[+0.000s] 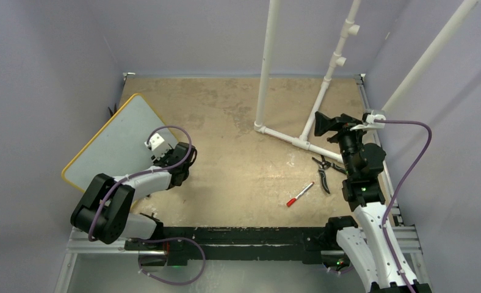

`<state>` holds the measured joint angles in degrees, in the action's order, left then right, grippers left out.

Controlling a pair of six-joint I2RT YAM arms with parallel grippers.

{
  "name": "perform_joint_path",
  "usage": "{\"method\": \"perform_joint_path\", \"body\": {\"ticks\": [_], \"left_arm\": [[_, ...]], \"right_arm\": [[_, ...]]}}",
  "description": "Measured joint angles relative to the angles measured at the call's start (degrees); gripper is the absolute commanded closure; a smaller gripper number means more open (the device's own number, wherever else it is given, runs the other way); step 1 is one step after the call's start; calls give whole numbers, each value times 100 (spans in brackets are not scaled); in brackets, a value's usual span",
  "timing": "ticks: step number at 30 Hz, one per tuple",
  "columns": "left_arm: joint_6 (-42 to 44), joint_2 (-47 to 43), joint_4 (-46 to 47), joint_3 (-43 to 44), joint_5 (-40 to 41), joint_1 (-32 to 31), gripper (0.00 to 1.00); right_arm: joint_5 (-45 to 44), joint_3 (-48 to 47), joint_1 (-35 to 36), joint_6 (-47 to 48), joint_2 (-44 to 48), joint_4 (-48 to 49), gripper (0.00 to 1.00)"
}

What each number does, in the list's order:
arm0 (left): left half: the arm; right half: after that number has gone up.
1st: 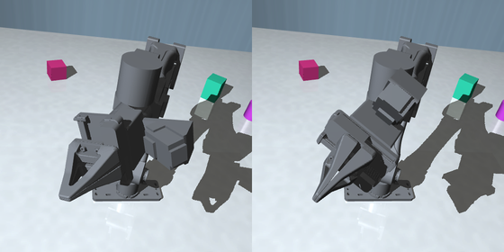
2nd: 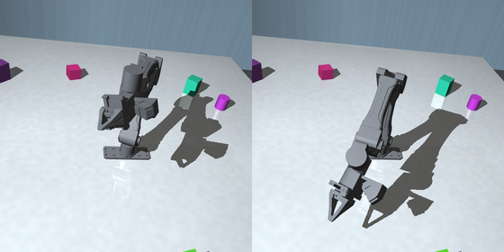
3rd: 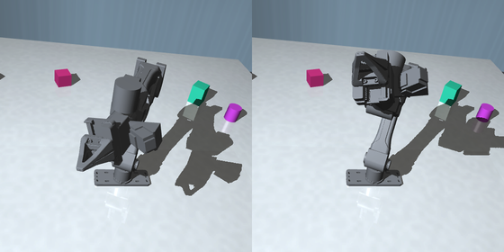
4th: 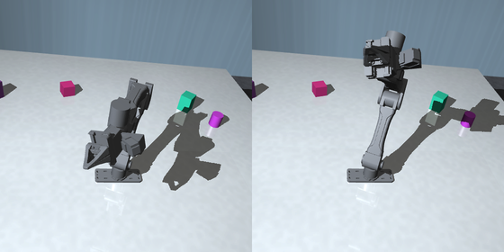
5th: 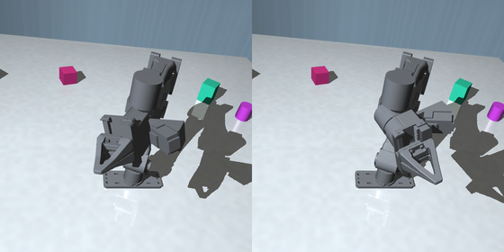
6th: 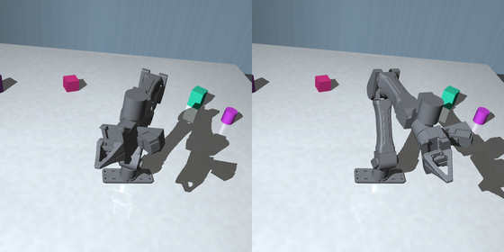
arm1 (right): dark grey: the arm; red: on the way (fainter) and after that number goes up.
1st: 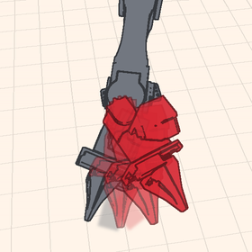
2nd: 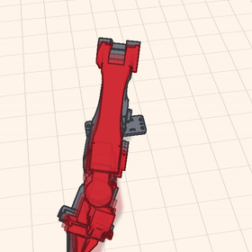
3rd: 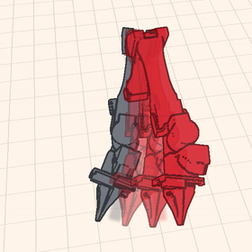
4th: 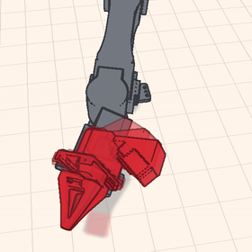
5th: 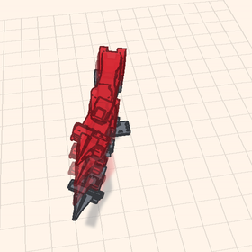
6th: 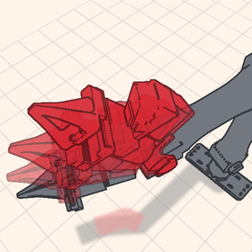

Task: Write a sentence on the whiteboard
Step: Move the whiteboard to the center of the board.

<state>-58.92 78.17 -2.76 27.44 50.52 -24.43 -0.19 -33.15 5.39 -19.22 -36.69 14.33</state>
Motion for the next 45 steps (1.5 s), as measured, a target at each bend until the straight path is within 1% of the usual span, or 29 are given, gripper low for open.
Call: {"method": "perform_joint_path", "body": {"ticks": [3, 5, 7, 11, 12, 18, 25, 35, 40, 45], "left_arm": [[0, 74, 17, 0, -46, 15, 67], [2, 83, 22, 0, -79, 33, 69], [17, 94, 50, 0, -87, 42, 77], [111, 136, 188, 0, -96, 44, 98], [114, 142, 197, 0, -94, 44, 100], [142, 146, 205, -4, -87, 24, 100], [155, 181, 326, -118, 170, -352, 100], [280, 492, 708, -131, 525, -1434, 100], [345, 817, 953, 31, 693, -2079, 100], [407, 1106, 1152, 267, 664, -2730, 100]], "right_arm": [[28, 0, 0, 4, -4, 7, 1], [55, 0, 0, 7, -4, 20, 1], [94, 0, 0, 20, -7, 26, 1], [125, 0, 0, 24, -7, 28, 1], [125, 0, 0, 24, -7, 28, 1], [127, 0, 0, 24, -7, 28, 1], [125, 0, 0, 26, -11, 28, 1], [125, 0, 0, 26, -59, 31, 1], [125, 0, 0, 26, -59, 31, 1], [122, 0, 0, 26, -68, 33, 1]]}}
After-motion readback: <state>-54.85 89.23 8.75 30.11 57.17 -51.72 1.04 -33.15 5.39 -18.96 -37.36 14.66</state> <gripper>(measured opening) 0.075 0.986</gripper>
